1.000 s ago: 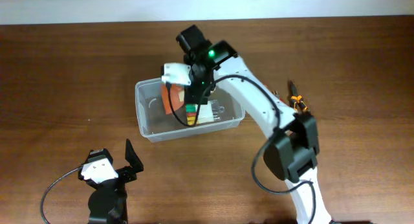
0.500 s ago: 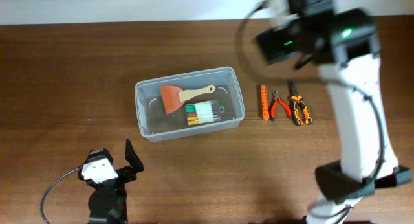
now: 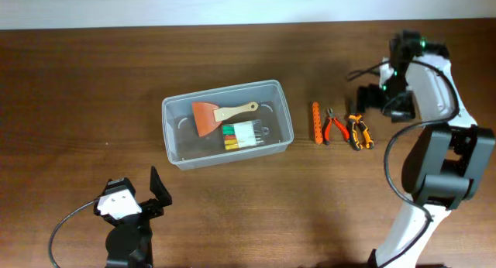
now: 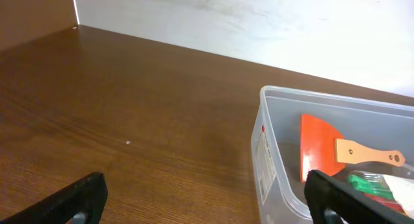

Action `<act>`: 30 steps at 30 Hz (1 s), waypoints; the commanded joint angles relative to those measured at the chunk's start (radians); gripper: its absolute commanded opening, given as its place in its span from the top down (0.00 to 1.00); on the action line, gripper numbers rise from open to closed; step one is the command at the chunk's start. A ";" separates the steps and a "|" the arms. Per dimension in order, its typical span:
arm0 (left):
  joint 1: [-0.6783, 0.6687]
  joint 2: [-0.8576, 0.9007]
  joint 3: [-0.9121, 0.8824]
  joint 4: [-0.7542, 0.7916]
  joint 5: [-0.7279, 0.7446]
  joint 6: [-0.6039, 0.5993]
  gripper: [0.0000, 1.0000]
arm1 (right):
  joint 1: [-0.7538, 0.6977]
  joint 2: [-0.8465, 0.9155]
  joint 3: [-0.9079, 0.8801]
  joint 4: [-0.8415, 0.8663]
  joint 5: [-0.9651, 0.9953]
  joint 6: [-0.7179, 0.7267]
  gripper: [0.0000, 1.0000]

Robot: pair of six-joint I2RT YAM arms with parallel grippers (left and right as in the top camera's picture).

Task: Pack container
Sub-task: 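Grasp the orange-black pliers with the right gripper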

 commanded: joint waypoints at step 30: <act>-0.004 -0.005 -0.003 -0.001 -0.003 0.009 0.01 | -0.029 -0.003 -0.278 0.175 -0.013 -0.113 0.94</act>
